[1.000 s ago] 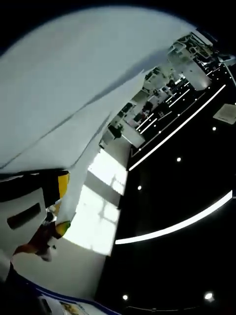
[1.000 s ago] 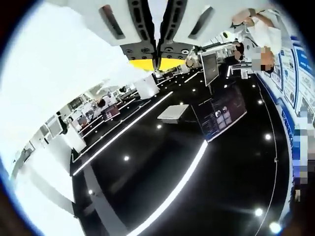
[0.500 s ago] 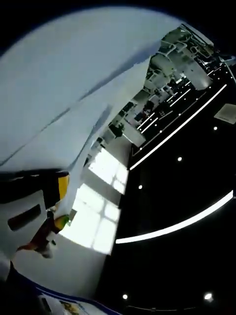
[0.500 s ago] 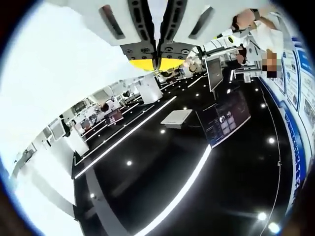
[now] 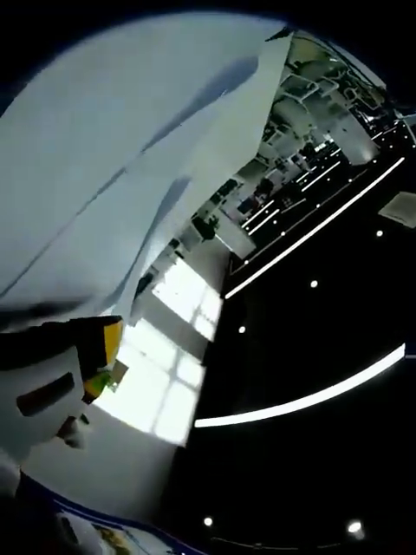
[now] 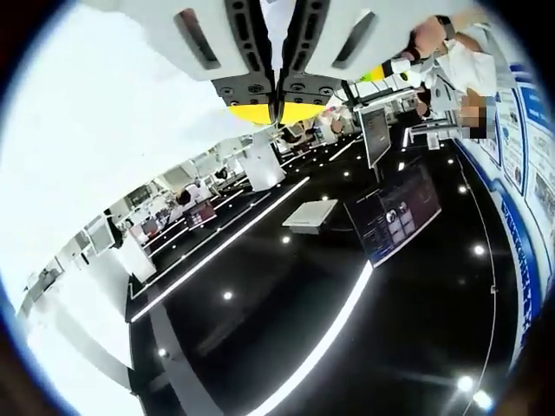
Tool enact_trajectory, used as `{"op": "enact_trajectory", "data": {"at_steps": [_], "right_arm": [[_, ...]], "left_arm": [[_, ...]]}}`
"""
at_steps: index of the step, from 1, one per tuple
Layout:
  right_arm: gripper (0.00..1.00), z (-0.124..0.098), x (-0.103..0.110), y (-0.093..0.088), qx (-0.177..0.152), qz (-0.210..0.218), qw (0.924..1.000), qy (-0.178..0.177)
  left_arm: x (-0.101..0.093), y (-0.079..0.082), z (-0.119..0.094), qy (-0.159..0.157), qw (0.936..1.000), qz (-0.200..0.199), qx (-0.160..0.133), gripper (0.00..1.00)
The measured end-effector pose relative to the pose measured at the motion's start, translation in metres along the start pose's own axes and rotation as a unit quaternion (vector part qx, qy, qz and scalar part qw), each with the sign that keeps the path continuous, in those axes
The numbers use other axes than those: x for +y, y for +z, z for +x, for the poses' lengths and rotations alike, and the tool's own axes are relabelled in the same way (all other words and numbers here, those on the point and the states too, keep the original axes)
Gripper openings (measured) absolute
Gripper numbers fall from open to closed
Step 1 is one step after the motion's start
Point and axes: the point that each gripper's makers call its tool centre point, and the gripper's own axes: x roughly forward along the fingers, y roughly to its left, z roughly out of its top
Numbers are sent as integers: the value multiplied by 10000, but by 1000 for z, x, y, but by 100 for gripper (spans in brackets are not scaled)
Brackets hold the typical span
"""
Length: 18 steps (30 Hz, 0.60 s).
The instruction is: Organize the stack of printing papers by aligning and flattening the scattered papers on the table
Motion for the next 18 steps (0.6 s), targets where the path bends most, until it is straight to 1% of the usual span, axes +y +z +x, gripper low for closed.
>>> {"op": "enact_trajectory", "data": {"at_steps": [3, 6, 7, 9, 12, 14, 16, 18], "right_arm": [[0, 0, 5, -2, 52, 54, 9999, 75], [0, 0, 15, -9, 263, 155, 9993, 225], [0, 0, 20, -17, 462, 169, 9984, 274], [0, 0, 28, -30, 752, 70, 9966, 319], [0, -2, 39, -54, 1269, 68, 9910, 431], [0, -4, 49, -61, 1414, 140, 9883, 555], [0, -5, 53, -64, 1492, 119, 9868, 612], [0, -7, 60, -71, 1661, 73, 9836, 706]], "left_arm": [[0, 1, 0, -7, 10000, -56, -26, 23], [-1, 0, 0, -10, 10000, -70, -21, 25], [-1, 0, 0, -9, 10000, -73, -22, 25], [-2, 0, 0, -8, 10000, -84, -29, 26], [0, 1, -1, 14, 9999, -128, -80, 27], [1, 4, -2, 0, 9997, -211, -136, 28], [3, 6, -2, -10, 9995, -260, -167, 28], [3, 6, -1, 11, 9996, -236, -172, 30]]}}
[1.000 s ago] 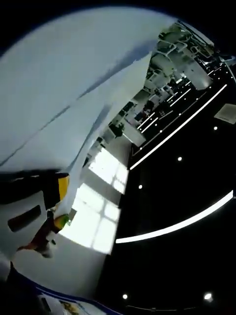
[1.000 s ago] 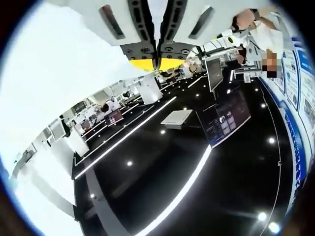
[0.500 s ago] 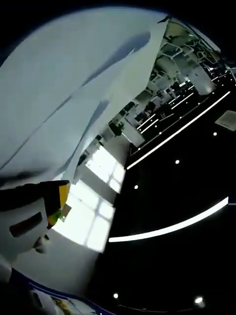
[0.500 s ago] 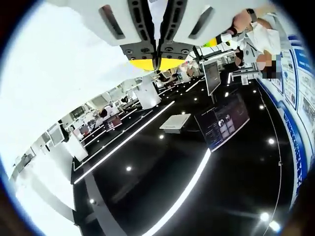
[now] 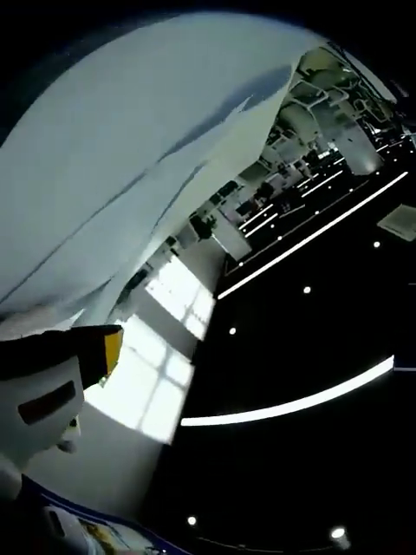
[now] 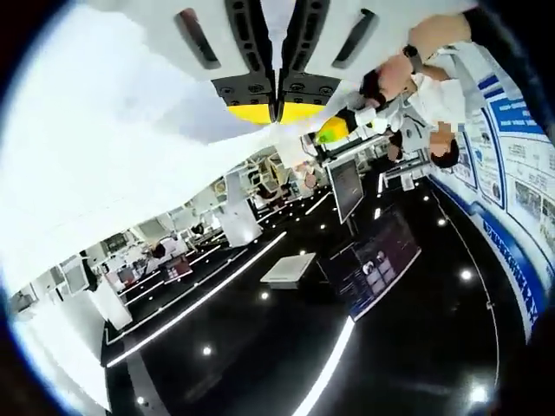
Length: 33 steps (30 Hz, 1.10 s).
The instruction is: Organize the stack of printing papers by aligning and flattening the scattered papers on the table
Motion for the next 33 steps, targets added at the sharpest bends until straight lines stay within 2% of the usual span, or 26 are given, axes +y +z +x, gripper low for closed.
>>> {"op": "enact_trajectory", "data": {"at_steps": [6, 8, 9, 11, 14, 19, 25, 33], "right_arm": [[0, 4, 8, -18, 485, 106, 9984, 253], [0, 3, 15, -29, 799, 105, 9960, 381], [0, 3, 15, -30, 844, 111, 9955, 413], [0, 3, 21, -38, 1103, 167, 9922, 557], [0, 3, 31, -46, 1306, 466, 9867, 850], [0, 3, 42, -59, 1665, 333, 9794, 1096], [0, -1, 53, -70, 1910, 240, 9727, 1293], [0, -2, 59, -76, 2046, 188, 9690, 1375]], "left_arm": [[-3, -3, 1, 2, 10000, 29, 33, 32], [-3, -3, 1, 0, 10000, 23, 36, 32], [-3, -3, 1, -1, 10000, 25, 41, 32], [-3, -3, 2, 0, 10000, 38, 51, 32], [-5, -4, 2, -11, 10000, 52, 60, 33], [-5, -5, 2, -10, 9999, 71, 73, 33], [-5, -4, 1, -9, 10000, 71, 67, 33], [-6, -5, 1, -3, 9999, 80, 65, 33]]}}
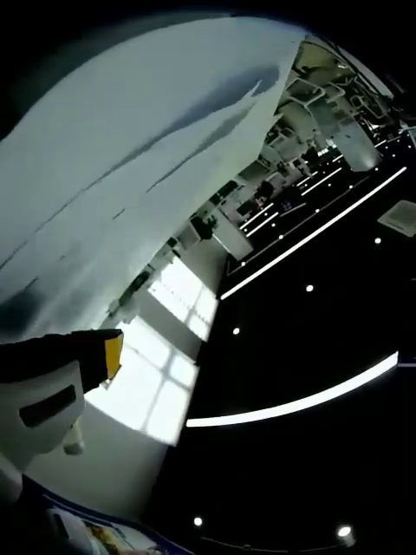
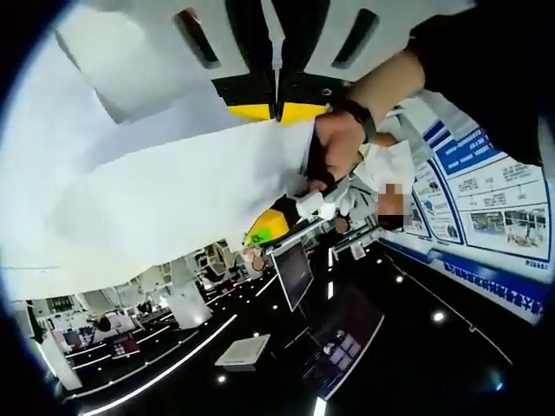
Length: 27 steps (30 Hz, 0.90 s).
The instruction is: Organize the stack of printing papers by aligning and flattening the scattered papers on the table
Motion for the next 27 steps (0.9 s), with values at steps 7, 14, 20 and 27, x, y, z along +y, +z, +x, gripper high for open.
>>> {"op": "enact_trajectory", "data": {"at_steps": [7, 14, 20, 27], "right_arm": [[0, 3, 4, -1, -16, -29, 10000, -21], [0, 9, 9, -7, 82, -167, 9998, -7], [0, 11, 12, -11, 153, -218, 9996, 17], [0, 13, 11, -14, 220, -294, 9993, -1]], "left_arm": [[0, 1, 0, 7, 10000, -22, -15, 33], [3, 4, -1, 8, 9999, -84, -68, 31], [6, 5, -1, 16, 10000, -40, -57, 29], [5, 3, -1, 32, 10000, 70, -39, 23]]}}
